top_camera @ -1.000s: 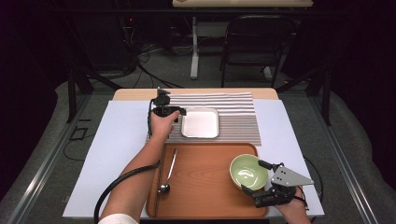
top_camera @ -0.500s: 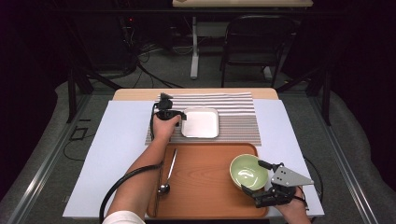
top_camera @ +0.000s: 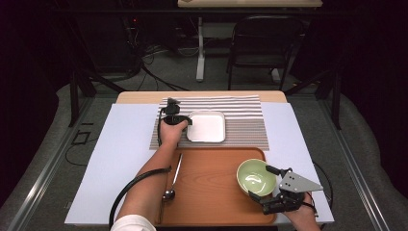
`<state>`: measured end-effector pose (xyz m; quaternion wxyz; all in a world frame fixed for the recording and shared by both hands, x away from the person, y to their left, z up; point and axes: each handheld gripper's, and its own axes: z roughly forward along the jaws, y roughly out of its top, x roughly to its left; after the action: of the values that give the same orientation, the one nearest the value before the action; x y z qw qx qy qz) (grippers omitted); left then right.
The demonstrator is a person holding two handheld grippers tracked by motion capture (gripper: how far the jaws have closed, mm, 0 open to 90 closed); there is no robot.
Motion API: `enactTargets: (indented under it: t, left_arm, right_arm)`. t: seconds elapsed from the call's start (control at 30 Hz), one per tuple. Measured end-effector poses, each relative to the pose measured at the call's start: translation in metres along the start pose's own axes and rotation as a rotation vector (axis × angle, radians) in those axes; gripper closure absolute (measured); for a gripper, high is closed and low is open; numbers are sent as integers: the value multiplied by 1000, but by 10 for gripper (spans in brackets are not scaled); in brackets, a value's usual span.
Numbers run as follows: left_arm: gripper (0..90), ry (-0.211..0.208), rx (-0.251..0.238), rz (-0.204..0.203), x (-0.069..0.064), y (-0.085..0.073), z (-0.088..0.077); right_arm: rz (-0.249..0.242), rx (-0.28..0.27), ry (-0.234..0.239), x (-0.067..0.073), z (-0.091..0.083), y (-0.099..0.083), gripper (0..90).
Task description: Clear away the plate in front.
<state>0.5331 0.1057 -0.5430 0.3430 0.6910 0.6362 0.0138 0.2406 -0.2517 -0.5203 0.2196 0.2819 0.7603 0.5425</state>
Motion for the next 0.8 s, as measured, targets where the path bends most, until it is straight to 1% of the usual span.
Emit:
enactTargets:
  t: [0.03,0.27,0.33,0.43,0.57,0.6,0.8]
  left_arm:
    - [706,-4,3,-3,0,0,1]
    - [809,7,8,-22,-1,-2,5]
    - [826,9,13,-25,-2,-1,6]
    - [860,-3,15,-52,1,-1,5]
    - [877,-17,10,-116,3,-2,5]
    - [881,-19,13,-124,3,-2,5]
    - [888,1,1,-144,1,-3,5]
  right_arm:
    - [0,0,0,0,0,0,2]
    - [-2,2,1,0,0,0,2]
    - [-2,1,1,0,0,0,2]
    - [-3,1,2,0,0,0,2]
    - [-3,1,3,0,0,0,2]
    - [-3,1,3,0,0,0,2]
    - [-3,2,4,0,0,0,2]
